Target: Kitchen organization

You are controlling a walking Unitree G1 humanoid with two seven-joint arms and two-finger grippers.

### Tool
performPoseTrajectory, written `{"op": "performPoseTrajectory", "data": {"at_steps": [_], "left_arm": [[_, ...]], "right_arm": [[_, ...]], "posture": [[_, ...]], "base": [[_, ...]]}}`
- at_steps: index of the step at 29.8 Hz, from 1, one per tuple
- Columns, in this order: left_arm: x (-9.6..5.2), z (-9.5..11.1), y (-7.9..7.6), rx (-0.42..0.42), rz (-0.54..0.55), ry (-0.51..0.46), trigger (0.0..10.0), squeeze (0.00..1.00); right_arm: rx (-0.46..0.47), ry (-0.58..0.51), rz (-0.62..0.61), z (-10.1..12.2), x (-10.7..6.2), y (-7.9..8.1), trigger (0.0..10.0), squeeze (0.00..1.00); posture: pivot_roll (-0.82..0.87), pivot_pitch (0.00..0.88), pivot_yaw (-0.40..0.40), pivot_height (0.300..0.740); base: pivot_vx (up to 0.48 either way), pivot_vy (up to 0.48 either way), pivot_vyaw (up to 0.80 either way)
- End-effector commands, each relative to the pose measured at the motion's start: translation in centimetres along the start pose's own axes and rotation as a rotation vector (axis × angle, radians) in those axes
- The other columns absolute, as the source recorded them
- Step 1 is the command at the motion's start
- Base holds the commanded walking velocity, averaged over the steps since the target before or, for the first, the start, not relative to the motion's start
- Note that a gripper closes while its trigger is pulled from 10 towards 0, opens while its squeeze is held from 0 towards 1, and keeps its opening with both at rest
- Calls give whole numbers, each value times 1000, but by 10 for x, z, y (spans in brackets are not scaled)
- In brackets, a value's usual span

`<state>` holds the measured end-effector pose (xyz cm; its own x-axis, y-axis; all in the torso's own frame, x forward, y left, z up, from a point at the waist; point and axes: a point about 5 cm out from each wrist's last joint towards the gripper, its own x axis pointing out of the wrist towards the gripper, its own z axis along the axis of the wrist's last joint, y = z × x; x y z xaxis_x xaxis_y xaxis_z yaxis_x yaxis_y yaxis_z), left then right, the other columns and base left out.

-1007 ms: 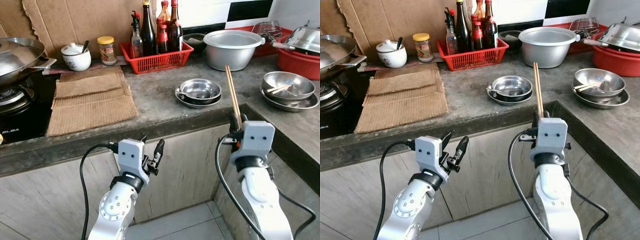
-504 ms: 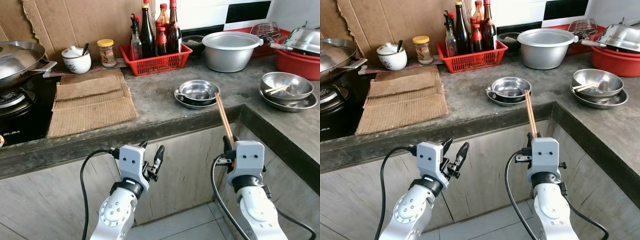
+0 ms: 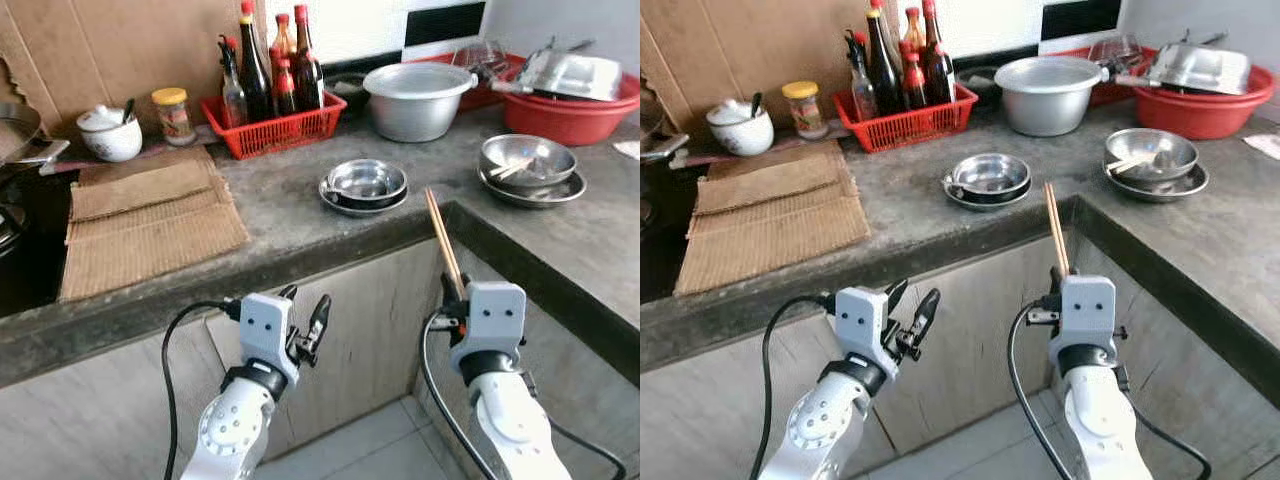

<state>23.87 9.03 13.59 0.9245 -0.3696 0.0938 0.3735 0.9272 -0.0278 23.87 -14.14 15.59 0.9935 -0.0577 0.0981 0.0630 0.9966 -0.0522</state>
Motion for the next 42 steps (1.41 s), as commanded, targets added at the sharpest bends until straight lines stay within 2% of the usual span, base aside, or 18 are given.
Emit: {"op": "performPoseTrajectory", "data": {"at_steps": [1, 6, 14, 18, 27, 35, 39, 42], "left_arm": [[1, -2, 0, 7, -8, 14, 10000, 0], [2, -2, -1, 10, -15, 11, 10000, 0], [5, 0, -4, 77, -63, 2, 10000, 0], [6, -1, -5, 64, -69, 6, 10000, 0], [8, -2, 0, 26, -31, 21, 10000, 0], [7, -1, -2, 57, -63, 9, 10000, 0], [8, -2, -4, 42, -64, 17, 10000, 0], [10, -2, 0, 26, -25, 22, 10000, 0]], "right_arm": [[-2, 1, -5, 2, -1, 0, 10000, 0], [-4, -2, -7, 2, 0, 0, 10000, 0], [0, -10, -10, 5, 1, 2, 10000, 0], [-5, -19, -11, 6, 2, 3, 10000, 0], [-14, -29, -20, 8, 2, 2, 10000, 0], [-17, -45, -29, 12, 5, 0, 10000, 0], [-18, -51, -39, 14, 6, -1, 10000, 0], [-18, -58, -38, 17, 8, 1, 10000, 0]], "posture": [[67, 17, 34, 740], [65, 13, 36, 740], [61, 4, 40, 740], [59, 2, 43, 740], [59, 0, 42, 740], [58, 0, 44, 740], [58, 0, 45, 740], [56, 1, 48, 740]], "base": [[0, 465, -775], [0, 474, -775], [70, -97, -766], [300, -371, -763], [62, 0, -760], [90, -139, -757], [216, -368, -756], [0, 0, -756]]}}
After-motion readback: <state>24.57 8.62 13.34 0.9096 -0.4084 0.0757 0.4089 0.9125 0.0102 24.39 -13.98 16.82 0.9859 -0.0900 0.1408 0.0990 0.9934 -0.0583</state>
